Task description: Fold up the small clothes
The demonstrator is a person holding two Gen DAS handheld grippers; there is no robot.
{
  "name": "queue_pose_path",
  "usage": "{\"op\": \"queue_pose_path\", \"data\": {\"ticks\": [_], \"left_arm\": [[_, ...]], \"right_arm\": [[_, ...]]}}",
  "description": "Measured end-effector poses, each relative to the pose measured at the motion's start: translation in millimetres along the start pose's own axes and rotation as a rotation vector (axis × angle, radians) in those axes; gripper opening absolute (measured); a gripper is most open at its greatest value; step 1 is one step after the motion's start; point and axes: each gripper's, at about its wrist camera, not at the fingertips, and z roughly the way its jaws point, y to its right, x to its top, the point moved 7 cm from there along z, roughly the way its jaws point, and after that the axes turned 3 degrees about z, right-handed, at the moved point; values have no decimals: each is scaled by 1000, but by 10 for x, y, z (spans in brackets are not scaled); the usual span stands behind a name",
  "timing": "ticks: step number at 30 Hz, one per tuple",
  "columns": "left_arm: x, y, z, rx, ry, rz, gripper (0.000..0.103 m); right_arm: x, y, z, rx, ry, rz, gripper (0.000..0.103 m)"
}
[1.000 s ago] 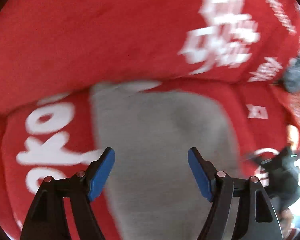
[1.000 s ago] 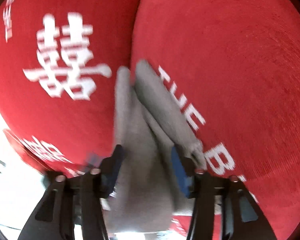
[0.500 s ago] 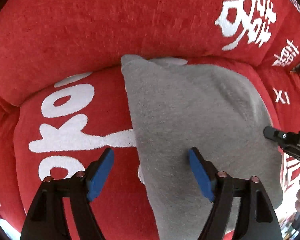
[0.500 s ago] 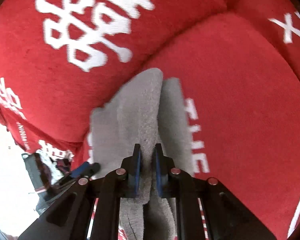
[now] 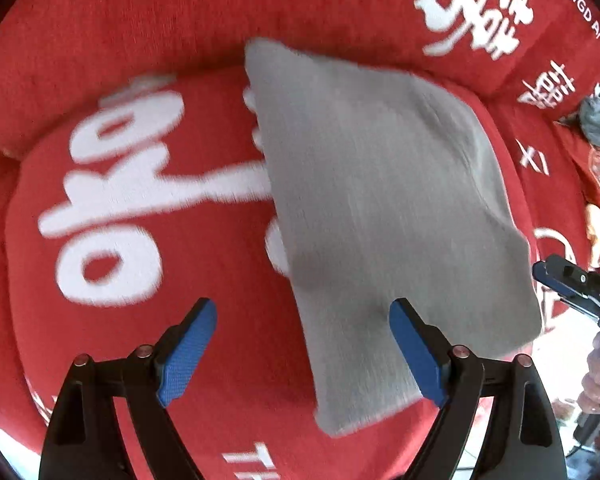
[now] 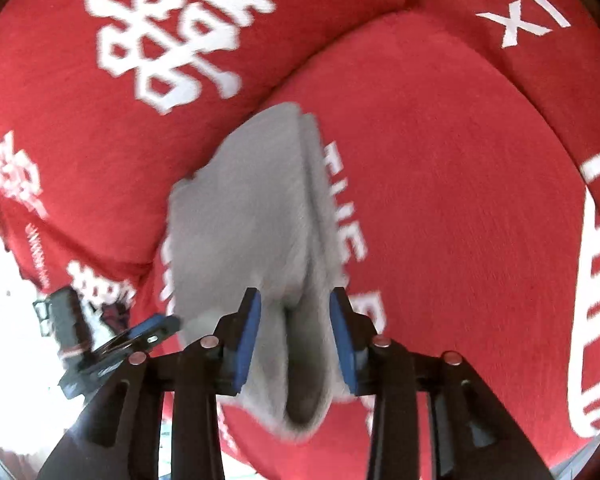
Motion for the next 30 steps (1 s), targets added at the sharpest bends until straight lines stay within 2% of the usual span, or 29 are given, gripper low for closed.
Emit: {"op": "queue_pose_path", "data": {"ticks": [3,5,6,7,8,12,16,20,30], "left_arm": [[-171,40,49,-16,-26,-8,89],[-231,49,131,13,-35,8,89],[-261,57,178,29,-38,24,89],[-285,67,220,43,-40,45,89],[-313,66,257,51,-44,59,89],[-426,46,354,45,-64,68,89],[-456,65,348,48,-56,95,89],[-464,56,325,54,-53,117,89],[-333,151,136,86,-37,172,89]], "right_arm": [[-204,-122,2,-4,-41,-58,39],[-301,-198,80,-56,-59,-114,37],[-330,-204,115,-90,-65,-136,21],[-374,-191,178,-136,-75,-157,11],[-398,-156,213,-163,-80,-160,8],[-478,126,334,-242,-91,-131,6],[-523,236,319,-218,-78,-98,6],[-569,250,288,-262,-66,-115,6],[-586,309,232,-258,-21,6,8]]}}
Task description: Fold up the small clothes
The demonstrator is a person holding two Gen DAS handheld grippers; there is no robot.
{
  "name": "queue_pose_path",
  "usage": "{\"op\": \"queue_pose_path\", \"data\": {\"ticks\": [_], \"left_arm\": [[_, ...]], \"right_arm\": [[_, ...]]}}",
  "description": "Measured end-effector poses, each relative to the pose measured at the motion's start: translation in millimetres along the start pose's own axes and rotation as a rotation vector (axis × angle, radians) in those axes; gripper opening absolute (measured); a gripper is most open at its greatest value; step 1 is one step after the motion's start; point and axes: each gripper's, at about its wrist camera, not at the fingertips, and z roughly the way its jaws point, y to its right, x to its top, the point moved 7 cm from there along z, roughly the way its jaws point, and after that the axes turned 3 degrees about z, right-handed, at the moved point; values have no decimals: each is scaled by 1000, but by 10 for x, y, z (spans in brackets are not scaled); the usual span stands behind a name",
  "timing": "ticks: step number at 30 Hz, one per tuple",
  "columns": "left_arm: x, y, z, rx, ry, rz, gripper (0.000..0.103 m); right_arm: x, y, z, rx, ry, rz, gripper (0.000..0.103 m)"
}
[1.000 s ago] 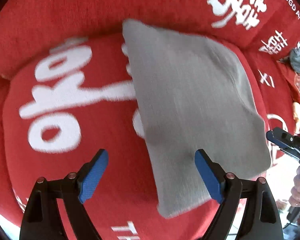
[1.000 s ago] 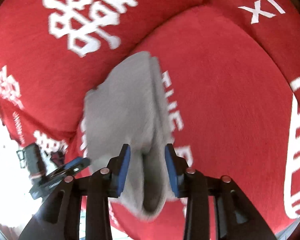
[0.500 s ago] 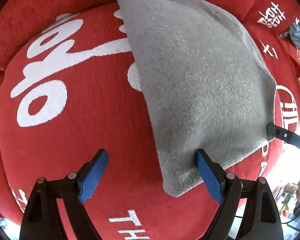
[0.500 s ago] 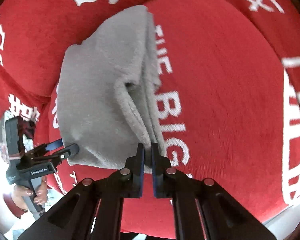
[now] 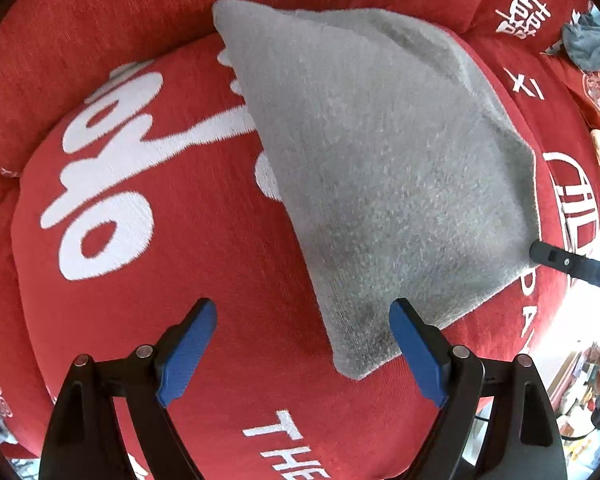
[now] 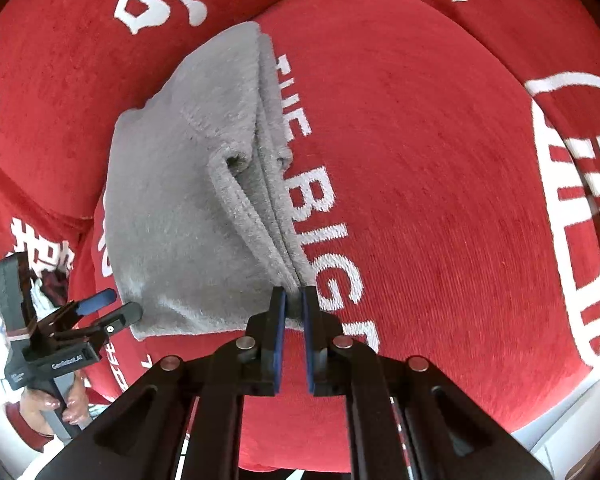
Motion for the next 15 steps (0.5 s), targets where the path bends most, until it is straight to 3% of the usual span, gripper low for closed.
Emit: {"op": "queue_pose_path", "data": {"ticks": [7,10,15], "left_arm": [[150,-129,-142,0,43,-59,89],[194,-153,-177,-7,56,-72,89],[286,-108,-190,-12,66,-83,89]], "right_arm": [[-57,179,-57,-1,-27,117,14],[-45,217,-143,-44,-13,115,14],[68,252,-288,-42,29,143,18]]}}
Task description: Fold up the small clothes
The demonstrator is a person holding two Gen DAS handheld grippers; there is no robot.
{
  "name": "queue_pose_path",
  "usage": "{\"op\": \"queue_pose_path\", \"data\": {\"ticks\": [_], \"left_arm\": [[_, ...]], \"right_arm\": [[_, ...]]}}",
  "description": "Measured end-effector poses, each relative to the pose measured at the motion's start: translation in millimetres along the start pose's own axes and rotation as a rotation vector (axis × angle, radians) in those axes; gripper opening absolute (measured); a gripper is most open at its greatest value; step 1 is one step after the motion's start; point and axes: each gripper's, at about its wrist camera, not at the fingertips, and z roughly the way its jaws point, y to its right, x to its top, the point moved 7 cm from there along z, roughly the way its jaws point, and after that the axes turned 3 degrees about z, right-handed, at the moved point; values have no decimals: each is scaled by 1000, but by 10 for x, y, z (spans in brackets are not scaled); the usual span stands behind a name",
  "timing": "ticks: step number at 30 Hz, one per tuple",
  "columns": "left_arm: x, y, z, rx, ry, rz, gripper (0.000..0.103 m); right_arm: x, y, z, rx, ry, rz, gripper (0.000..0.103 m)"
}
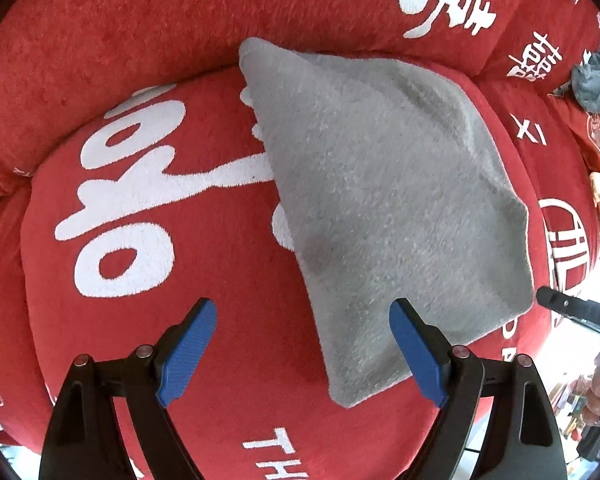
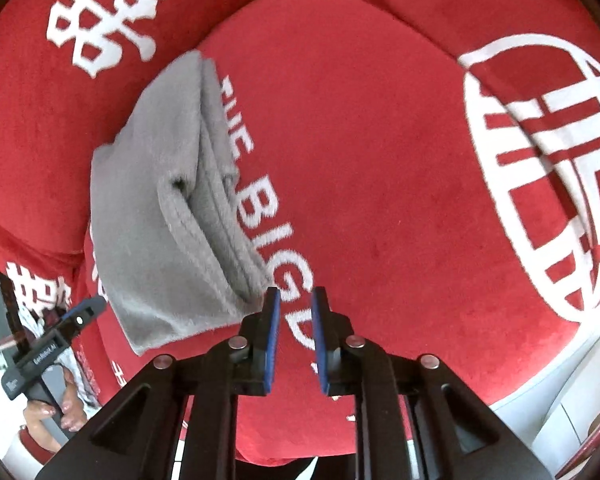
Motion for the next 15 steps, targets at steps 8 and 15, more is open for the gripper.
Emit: {"op": "queue_pose_path", "data": {"ticks": [8,15], "left_arm": [[142,26,-77,4,18,-6,89],[246,-18,-47,6,17,-41,89]], "right_arm": [[298,-178,-171,24,77,-23,18],[414,-291,-140,35,82,-58,20]]}}
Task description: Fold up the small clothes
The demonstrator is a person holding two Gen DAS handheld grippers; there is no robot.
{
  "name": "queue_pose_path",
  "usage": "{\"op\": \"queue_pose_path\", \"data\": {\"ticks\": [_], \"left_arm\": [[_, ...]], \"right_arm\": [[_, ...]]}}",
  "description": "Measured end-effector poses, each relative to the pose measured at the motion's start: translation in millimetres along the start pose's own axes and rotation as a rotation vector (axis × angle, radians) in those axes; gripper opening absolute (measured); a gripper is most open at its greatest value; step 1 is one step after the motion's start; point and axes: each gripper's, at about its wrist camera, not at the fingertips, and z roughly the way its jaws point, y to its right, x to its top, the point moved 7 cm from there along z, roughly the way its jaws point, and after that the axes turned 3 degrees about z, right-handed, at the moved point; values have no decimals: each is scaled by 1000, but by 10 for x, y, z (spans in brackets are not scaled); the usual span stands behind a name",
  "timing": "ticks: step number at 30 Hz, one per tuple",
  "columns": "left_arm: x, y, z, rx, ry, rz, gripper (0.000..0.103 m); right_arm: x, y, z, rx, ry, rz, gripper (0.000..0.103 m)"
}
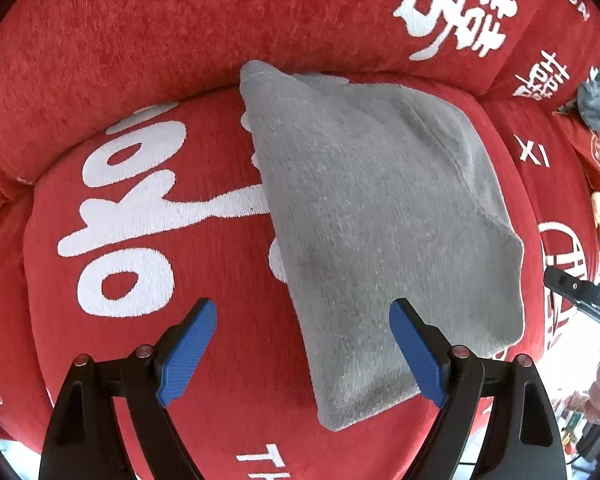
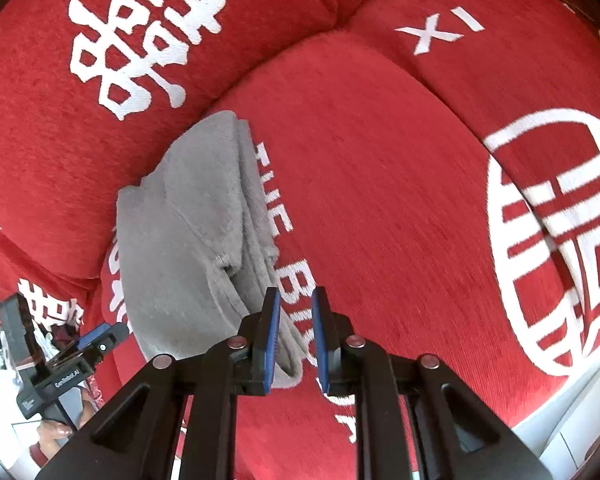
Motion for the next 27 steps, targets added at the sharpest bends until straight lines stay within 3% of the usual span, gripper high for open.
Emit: {"op": "queue_pose_path", "data": {"ticks": [3,6,8,17,23,27], "left_arm": [[27,-19,28,3,0,-13,89],[58,-22,43,10,10,-11,90],[80,-25,55,18,12,-15,103],[189,-31,105,21,6,-21,103],[205,-246,202,57,-20,-100,103],[192,-333,244,13,-35,-131,103]], "right_arm": [[32,-36,33,-4,-7,-15,32],[70,-66,44,-1,-9,-26,34],[106,-82,57,0,-9,-28,37],[265,-240,171,0,-17,-91,57],[354,-311,251,0,-27,-121,58],[393,-297,305,0,-40,-127,58]]}}
